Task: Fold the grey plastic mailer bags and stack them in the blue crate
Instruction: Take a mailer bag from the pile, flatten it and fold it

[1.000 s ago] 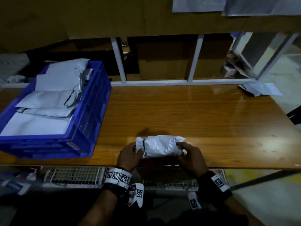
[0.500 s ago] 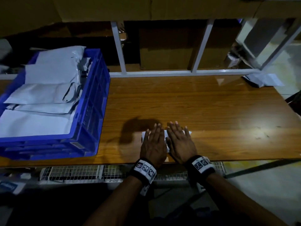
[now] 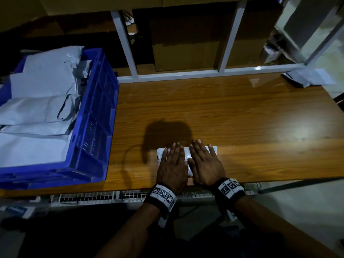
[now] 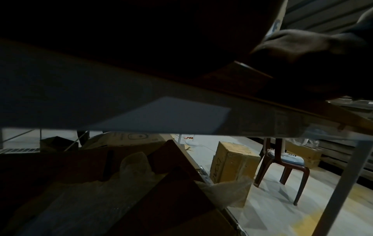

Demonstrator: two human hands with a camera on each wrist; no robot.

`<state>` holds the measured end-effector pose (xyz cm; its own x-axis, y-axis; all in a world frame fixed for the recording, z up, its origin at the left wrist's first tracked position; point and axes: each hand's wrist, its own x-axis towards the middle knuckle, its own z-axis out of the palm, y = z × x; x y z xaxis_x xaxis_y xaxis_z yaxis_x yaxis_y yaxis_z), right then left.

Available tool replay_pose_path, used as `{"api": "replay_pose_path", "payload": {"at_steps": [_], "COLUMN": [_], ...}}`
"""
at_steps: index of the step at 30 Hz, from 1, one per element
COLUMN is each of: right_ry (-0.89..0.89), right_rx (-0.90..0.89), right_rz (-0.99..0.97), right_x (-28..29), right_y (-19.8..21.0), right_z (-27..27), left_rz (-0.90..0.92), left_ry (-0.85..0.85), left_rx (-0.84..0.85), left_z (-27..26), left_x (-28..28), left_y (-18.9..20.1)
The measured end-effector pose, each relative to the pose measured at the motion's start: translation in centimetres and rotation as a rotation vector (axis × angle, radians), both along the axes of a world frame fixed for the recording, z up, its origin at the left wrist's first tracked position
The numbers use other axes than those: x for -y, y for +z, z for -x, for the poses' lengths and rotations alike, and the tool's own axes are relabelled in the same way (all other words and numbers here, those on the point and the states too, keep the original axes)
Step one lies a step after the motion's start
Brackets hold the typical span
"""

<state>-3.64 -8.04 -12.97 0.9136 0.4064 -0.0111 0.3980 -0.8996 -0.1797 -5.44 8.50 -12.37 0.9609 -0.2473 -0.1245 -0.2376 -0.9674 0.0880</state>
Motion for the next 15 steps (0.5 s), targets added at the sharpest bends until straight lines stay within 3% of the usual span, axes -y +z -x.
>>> {"api": "replay_pose_path", "payload": {"at_steps": [15], "right_ry": [-0.001], "right_rx": [0.049], "right_rz": [0.019], "right_x": [-0.37], "right_y": [-0.11], "right_z": [0.12], "left_rz": [-0.02], "left_ry": [0.003], "left_rx": [-0.028], "left_z": [-0.44], "left_x": [0.13], "left_y": [-0.93]}}
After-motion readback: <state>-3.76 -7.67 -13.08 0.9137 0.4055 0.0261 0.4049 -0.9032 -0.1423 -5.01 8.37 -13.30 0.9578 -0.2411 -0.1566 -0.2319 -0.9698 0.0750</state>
